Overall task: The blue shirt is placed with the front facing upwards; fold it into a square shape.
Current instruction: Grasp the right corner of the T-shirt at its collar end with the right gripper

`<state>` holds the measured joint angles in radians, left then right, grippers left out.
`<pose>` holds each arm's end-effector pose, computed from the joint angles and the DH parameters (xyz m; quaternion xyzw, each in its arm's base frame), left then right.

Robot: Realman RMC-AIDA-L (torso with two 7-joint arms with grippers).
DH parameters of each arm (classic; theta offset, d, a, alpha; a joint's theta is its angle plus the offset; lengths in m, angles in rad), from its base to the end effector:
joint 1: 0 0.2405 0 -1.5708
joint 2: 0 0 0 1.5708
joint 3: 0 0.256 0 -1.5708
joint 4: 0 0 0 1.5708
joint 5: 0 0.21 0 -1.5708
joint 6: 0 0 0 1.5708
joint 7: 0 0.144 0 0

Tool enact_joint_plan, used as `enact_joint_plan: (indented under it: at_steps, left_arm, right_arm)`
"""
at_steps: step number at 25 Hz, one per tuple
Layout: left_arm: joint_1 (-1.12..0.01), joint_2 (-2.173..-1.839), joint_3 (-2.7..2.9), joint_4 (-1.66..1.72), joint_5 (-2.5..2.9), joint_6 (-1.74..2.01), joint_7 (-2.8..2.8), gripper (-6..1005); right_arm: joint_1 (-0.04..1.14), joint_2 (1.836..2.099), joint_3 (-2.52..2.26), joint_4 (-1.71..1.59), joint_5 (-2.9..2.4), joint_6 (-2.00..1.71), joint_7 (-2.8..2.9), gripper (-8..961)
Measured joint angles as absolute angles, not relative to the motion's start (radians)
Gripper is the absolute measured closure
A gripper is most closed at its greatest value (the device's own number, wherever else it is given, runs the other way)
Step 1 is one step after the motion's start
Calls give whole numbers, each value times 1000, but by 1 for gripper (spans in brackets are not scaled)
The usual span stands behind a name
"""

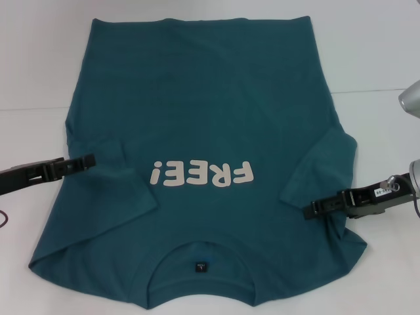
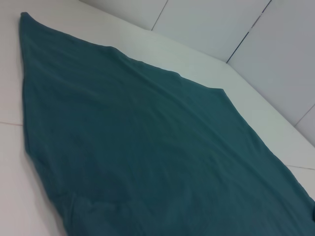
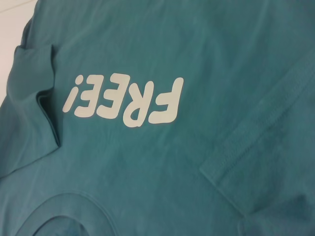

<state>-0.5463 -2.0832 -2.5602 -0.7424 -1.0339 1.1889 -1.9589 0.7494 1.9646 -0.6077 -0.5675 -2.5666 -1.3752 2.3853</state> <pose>-0.3018 0.3780 0.0353 -0.7966 -0.4877 -0.2269 0.2758 0.2921 0.3798 0.0215 -0.7811 0.6086 0.0298 0.1364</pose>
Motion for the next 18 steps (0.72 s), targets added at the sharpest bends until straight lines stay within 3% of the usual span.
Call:
enact_joint_plan:
  at_steps: [18]
  left_arm:
    - [-548,-2083,-2560,-733,-1034,1187,-1959,123]
  right_arm:
    - [749,1950,-599,-583,-2551,-1369,2384,38]
